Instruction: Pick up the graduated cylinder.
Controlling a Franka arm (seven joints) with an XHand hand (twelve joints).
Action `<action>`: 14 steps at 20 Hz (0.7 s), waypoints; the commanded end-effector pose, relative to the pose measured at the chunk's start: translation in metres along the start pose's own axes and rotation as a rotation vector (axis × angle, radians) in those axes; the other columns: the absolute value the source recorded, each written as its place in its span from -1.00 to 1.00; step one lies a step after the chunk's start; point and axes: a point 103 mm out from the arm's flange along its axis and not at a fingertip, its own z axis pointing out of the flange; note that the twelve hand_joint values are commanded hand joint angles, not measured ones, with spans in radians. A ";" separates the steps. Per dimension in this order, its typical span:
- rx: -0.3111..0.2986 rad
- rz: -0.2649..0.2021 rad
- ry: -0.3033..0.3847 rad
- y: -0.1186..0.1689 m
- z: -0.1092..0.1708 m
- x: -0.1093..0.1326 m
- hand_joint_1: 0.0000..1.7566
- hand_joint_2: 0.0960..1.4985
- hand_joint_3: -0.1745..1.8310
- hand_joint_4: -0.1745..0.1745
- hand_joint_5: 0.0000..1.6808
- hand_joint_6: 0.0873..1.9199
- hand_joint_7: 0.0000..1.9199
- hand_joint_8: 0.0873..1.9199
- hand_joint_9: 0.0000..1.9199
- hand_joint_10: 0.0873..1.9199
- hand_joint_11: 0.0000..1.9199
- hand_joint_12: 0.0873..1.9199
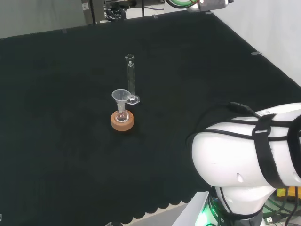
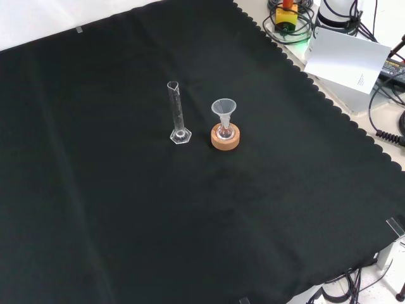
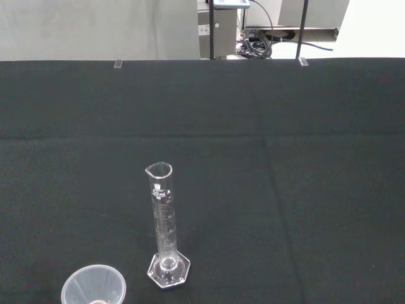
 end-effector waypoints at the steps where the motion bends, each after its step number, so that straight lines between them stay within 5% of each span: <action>1: -0.007 0.000 -0.004 0.000 0.000 -0.001 -0.77 0.43 -0.28 -0.08 -0.87 -0.90 -1.00 -0.60 -0.86 -0.34 -0.95 0.39; 4: -0.006 0.000 -0.004 -0.001 0.000 0.002 -0.81 0.55 -0.43 -0.08 -0.82 -1.00 -1.00 -0.63 -0.87 -0.33 -0.98 0.44; 14: 0.011 0.031 0.027 0.015 0.012 -0.006 -0.81 0.58 -0.46 -0.08 -0.81 -1.00 -1.00 -0.63 -0.87 -0.32 -0.99 0.45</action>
